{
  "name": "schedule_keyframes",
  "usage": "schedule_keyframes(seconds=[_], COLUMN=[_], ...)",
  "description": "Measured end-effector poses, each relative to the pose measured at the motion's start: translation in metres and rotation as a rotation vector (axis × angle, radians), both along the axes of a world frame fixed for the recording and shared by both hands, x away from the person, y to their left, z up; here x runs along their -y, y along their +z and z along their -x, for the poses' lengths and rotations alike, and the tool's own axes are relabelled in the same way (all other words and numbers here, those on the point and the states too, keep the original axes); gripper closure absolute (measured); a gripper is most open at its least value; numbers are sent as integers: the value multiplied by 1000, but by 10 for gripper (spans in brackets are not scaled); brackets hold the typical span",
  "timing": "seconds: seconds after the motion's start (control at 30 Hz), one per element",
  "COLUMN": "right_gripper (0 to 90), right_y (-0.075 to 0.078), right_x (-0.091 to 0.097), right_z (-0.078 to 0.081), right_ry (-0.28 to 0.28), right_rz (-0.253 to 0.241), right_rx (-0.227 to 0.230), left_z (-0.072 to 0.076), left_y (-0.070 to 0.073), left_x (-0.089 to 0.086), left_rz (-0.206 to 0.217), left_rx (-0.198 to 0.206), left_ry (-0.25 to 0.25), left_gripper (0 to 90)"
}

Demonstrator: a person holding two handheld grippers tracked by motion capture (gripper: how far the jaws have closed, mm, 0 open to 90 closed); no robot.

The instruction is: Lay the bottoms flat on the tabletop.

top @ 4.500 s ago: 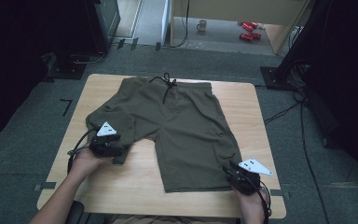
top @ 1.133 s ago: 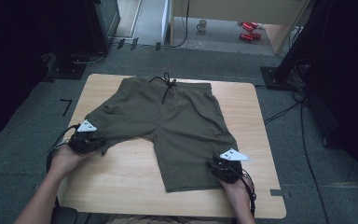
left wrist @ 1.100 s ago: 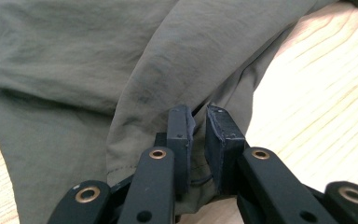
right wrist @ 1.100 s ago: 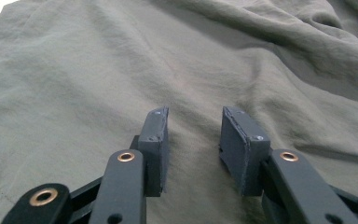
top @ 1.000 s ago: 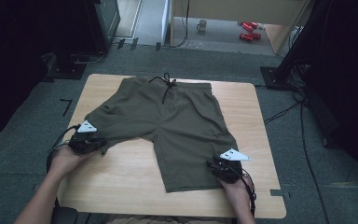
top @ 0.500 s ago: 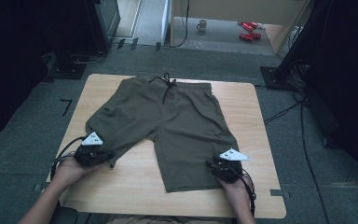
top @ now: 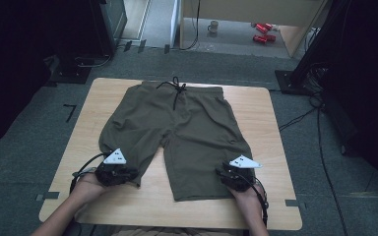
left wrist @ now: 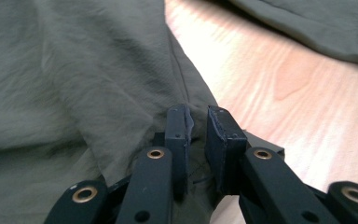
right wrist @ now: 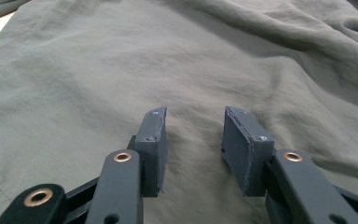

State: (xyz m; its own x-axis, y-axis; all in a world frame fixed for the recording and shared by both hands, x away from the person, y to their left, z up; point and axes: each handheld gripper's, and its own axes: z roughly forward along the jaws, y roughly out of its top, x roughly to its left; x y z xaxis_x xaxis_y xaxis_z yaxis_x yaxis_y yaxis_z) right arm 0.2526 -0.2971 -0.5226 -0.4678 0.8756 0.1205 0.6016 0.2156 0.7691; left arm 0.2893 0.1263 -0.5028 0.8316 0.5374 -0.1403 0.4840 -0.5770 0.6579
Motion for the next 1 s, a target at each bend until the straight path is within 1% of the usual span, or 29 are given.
schedule_keyframes(seconds=[0.07,0.13,0.17,0.2,0.23,0.27,0.3,0.33,0.4,0.47,0.57,0.63,0.7,0.77,0.87,0.93,0.97,1.0], right_gripper=[597,610,626,635,651,661,672,680,681,681,685,694,697,700,700,700,700,700], right_y=[0,1,2,4,7,9,11,14,18,22,29,32,33,33,33,32,32,31], right_x=[-1,-2,-3,-5,-8,-12,-16,-23,-35,-45,-61,-72,-85,-96,-113,-122,-126,-131], right_z=[-1,-1,-2,-2,-1,0,1,1,1,1,0,-1,-3,-6,-9,-11,-11,-12], right_ry=[4,2,4,0,6,16,24,42,72,97,140,168,196,221,253,268,277,285], right_rz=[1,5,-5,-16,-28,-28,-28,-33,-51,-53,-61,-65,-61,-63,-71,-75,-77,-78], right_rx=[1,-2,-11,-7,12,31,39,53,60,69,70,72,71,69,59,64,64,60], left_z=[4,7,8,8,8,8,8,7,7,7,3,-2,-6,-9,-10,-10,-9,-9], left_y=[0,2,3,6,9,11,14,16,22,30,39,41,43,43,40,38,37,35], left_x=[5,11,11,10,8,6,2,-1,-9,-19,-36,-47,-58,-68,-79,-86,-90,-93], left_rz=[-6,-9,-3,12,33,48,65,68,78,103,120,117,117,96,74,52,50,57], left_rx=[1,3,-2,0,7,11,18,25,37,60,89,97,96,107,111,114,116,109], left_ry=[-15,-42,-44,-42,-26,-16,4,14,36,66,117,161,197,227,260,289,302,316], left_gripper=[773,749,727,714,704,695,694,682,648,621,612,612,613,614,617,617,619,620])
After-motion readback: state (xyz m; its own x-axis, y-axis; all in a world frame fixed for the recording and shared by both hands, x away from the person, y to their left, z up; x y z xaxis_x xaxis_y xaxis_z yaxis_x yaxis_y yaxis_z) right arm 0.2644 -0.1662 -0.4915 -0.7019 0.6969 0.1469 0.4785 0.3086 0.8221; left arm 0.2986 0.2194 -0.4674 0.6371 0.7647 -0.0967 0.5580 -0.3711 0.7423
